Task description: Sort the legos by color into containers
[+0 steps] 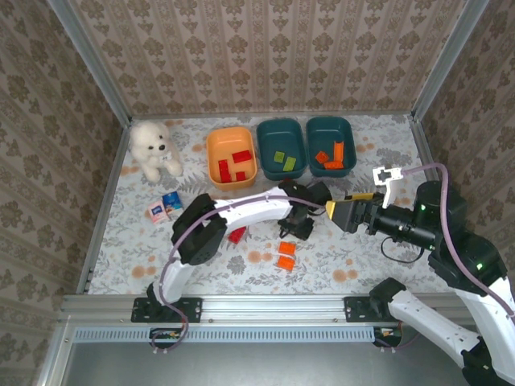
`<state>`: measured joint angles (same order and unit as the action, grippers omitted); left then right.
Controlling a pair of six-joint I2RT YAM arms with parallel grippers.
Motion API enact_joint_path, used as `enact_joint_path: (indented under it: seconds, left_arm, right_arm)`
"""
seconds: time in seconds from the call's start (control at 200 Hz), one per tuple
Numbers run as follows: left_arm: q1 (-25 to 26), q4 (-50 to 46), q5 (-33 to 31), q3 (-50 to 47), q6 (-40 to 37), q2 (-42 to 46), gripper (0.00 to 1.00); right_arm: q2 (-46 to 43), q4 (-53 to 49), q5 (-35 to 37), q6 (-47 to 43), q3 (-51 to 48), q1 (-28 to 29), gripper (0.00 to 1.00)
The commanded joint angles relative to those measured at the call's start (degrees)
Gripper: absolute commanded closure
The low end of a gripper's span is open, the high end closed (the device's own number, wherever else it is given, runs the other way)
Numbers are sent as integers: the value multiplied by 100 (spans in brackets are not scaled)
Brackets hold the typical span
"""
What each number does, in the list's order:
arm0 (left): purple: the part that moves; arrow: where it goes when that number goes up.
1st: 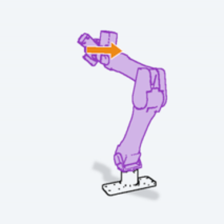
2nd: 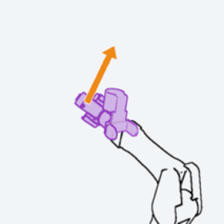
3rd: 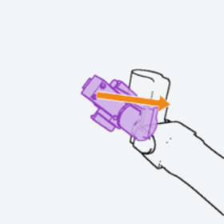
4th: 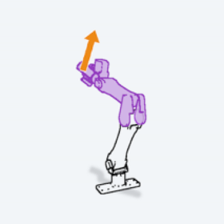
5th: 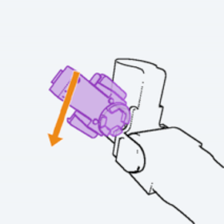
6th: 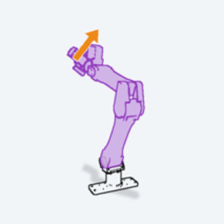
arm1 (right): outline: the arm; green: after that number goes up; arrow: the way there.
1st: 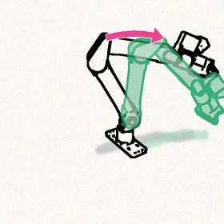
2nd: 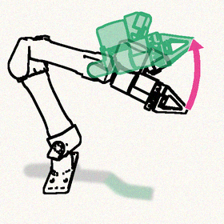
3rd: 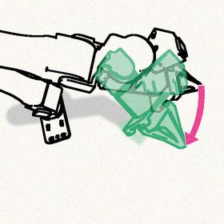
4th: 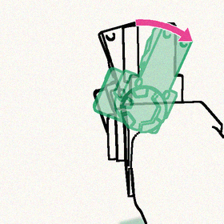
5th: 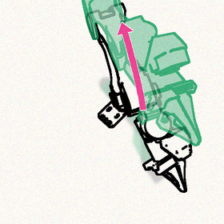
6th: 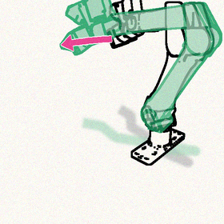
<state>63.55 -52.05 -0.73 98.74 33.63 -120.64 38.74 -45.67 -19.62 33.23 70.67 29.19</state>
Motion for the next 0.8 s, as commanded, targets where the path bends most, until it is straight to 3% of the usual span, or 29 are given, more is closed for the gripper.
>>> enact_joint_path:
  seconds: [0.0, 0.245, 0.385, 0.665, 0.795]
  left_arm:
    - [-491, -261, -115, 476, 100, 895, 77]
    - [-1759, 327, 518, 855, -57, 891, 76]
    - [-2243, 642, 851, 1547, -305, 290, 76]
    - [-2662, 113, 979, 3481, -536, -1392, 76]
    - [-2690, 100, 970, 3670, -658, -1769, 76]
  right_arm:
    - [100, 58, 283, -36, 289, 4, 9]
    - [913, -48, 987, -152, 802, 3, 10]
    - [1471, -148, 1168, -286, 951, -10, 10]
    - [2247, -146, 1100, -133, 975, -106, 11]
    - [2313, -52, 1091, -89, 918, -186, 11]
